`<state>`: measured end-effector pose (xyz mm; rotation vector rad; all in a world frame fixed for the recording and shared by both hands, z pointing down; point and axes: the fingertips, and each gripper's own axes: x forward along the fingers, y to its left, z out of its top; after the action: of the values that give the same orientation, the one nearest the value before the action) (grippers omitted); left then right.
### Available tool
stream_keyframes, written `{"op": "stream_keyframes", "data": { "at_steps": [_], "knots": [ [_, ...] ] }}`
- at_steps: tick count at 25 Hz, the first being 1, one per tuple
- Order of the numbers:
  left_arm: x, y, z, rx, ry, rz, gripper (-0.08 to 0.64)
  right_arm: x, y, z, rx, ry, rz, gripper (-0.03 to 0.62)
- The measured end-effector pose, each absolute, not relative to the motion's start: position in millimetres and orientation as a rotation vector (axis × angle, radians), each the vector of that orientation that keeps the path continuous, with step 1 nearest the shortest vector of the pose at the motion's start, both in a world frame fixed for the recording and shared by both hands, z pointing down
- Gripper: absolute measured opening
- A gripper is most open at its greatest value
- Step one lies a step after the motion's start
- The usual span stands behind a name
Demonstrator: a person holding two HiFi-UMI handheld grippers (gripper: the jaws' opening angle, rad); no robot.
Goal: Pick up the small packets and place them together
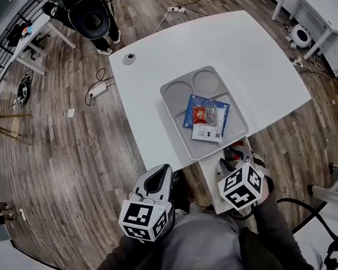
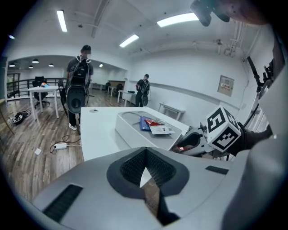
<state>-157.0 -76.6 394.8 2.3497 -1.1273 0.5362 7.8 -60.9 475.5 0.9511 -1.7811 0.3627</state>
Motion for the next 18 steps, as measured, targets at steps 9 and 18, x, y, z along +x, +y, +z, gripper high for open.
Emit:
{"op": "stream_keyframes", "data": {
  "at_steps": [9,18],
  "knots": [
    [-149,-96,402,2.377,-1.058,0.516,0.0,9,-56,491,0.856,-1.676,0.421,0.14],
    [-155,-114,410,2.379,-1.026,0.493,0.002,3,-54,491,0.813,-1.687,0.451,0.009]
  ]
}}
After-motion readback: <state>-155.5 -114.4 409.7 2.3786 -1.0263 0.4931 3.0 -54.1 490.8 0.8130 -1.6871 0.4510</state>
